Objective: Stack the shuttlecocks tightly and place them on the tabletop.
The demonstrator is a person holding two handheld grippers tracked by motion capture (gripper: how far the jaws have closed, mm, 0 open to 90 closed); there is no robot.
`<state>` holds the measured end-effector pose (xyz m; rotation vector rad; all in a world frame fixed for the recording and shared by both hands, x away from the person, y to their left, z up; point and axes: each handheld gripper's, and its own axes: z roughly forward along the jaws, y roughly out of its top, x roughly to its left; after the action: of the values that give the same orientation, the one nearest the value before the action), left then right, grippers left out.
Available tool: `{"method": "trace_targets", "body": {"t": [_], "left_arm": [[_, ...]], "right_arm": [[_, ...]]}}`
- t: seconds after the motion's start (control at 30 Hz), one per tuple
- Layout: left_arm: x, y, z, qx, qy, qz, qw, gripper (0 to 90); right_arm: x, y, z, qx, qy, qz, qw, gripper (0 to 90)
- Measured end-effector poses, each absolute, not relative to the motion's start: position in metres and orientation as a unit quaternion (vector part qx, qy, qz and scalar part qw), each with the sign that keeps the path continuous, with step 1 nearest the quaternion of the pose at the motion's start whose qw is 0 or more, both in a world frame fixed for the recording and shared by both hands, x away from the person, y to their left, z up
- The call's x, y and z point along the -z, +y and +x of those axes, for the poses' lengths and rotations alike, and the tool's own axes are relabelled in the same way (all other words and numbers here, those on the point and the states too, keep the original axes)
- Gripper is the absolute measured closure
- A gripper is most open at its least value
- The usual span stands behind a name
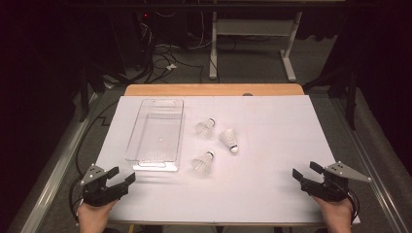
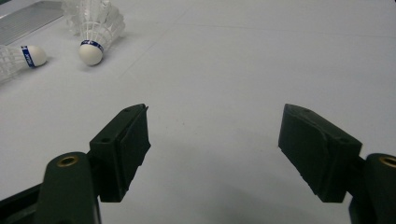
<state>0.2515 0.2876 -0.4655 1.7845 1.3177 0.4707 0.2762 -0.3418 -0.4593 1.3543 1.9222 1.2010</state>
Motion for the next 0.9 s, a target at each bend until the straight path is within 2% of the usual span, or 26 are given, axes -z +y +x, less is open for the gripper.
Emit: {"method": "trace_targets", "body": {"t": [0.9], "left_arm": [[0.4615, 0.2839, 0.2493, -0.183, 0.523, 0.715, 0.425, 29.8]], "right_arm": [[0.4592, -0.3418, 0.2762, -0.440, 0.706, 0.496, 0.249, 24.8]]}}
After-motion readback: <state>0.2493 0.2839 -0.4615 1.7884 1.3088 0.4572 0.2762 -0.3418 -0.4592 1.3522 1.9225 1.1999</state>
